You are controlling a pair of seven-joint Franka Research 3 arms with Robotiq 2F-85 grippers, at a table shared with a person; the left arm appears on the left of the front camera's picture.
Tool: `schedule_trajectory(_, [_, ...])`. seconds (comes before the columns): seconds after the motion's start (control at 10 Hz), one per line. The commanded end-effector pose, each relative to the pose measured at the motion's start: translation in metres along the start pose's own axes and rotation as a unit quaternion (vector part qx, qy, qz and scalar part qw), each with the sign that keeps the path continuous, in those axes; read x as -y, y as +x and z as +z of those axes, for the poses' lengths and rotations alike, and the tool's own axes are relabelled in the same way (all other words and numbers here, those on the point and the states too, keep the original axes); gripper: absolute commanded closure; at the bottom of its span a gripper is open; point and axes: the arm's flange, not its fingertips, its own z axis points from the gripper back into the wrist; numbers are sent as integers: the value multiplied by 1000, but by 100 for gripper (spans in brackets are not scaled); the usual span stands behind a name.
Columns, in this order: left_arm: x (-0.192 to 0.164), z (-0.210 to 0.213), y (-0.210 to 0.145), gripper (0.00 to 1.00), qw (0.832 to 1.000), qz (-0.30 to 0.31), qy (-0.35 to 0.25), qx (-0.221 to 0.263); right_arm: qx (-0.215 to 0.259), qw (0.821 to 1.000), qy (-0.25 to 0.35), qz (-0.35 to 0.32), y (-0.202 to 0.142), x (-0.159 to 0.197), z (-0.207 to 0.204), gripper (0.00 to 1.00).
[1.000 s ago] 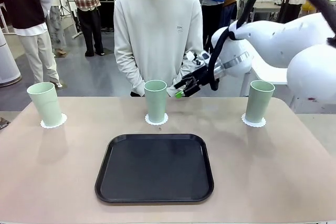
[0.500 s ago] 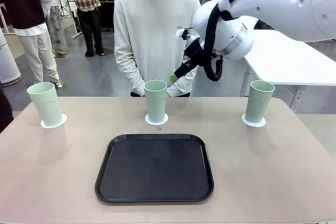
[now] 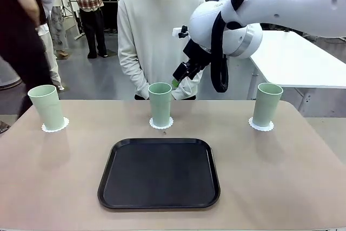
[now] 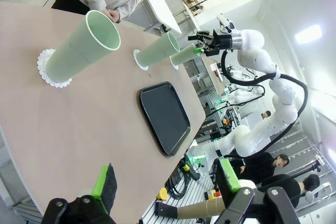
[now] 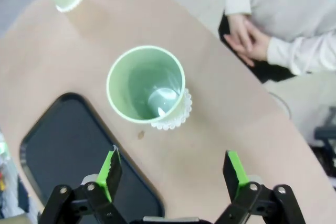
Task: Place coasters on the table and set cups on them.
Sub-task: Take one Reusable plastic cup from the Flat Tray and place it on a coaster set by the human.
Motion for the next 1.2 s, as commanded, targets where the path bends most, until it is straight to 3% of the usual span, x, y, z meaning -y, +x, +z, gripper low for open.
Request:
schedule_trajectory(0.0, [3, 2, 0, 0, 1000, -2, -3, 1, -63, 998, -26, -12, 0, -20, 10, 0])
schedule_trajectory(0.2, [3, 2, 0, 0, 1000, -2, -3, 1, -91, 995, -29, -17, 1, -21, 6, 0])
schedule_trajectory(0.3, [3, 2, 0, 0, 1000, -2, -3, 1, -52, 998, -28, -5, -2, -16, 10, 0])
schedule_trajectory(1.1, [3, 2, 0, 0, 1000, -2, -3, 1, -52, 998, -28, -5, -2, -16, 10, 0])
